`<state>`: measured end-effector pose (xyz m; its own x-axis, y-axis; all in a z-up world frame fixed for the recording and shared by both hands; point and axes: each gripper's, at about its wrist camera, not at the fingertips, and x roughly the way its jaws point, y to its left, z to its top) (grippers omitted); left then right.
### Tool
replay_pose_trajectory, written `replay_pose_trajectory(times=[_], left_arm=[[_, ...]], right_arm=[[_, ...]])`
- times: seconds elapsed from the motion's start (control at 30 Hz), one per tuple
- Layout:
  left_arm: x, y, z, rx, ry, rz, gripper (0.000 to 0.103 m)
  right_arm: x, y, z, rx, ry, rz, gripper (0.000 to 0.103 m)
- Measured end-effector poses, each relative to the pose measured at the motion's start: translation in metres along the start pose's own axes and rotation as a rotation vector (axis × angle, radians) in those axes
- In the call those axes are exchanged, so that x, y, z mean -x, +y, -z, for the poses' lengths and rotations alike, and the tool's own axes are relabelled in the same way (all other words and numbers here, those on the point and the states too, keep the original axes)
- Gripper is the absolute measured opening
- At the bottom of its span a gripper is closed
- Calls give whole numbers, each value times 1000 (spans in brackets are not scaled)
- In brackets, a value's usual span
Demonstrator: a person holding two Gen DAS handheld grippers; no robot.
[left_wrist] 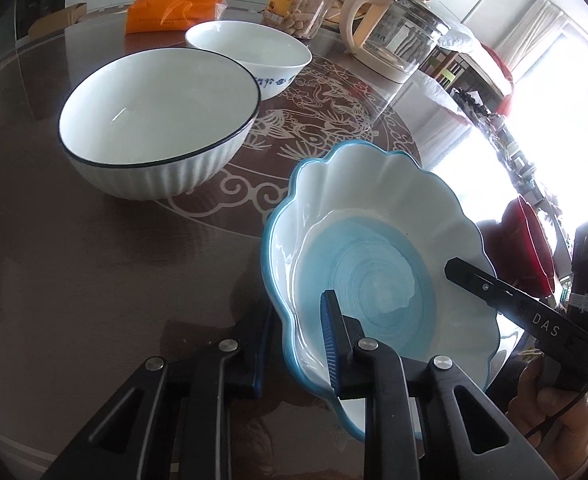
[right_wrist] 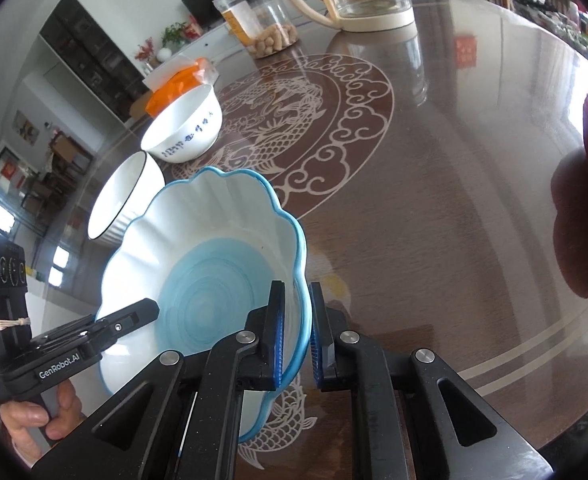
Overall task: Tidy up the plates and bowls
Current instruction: 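Carry the blue scalloped bowl toward the red plate stack and set it down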
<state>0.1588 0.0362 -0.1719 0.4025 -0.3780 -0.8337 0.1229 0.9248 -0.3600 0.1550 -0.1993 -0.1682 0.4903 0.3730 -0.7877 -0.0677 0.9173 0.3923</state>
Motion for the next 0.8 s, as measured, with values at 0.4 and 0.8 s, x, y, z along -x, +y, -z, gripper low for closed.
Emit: replay_pose_trajectory(times=[0.4,0.8], left_arm=[[-49,-53,-56,-55,-17,-5,23],[-41,-77,-50,-98,-45,-8,23]], right_arm=[[-2,-59,-55,-59,-56,89,13],[29,-55,-59,-4,-121,118,13]])
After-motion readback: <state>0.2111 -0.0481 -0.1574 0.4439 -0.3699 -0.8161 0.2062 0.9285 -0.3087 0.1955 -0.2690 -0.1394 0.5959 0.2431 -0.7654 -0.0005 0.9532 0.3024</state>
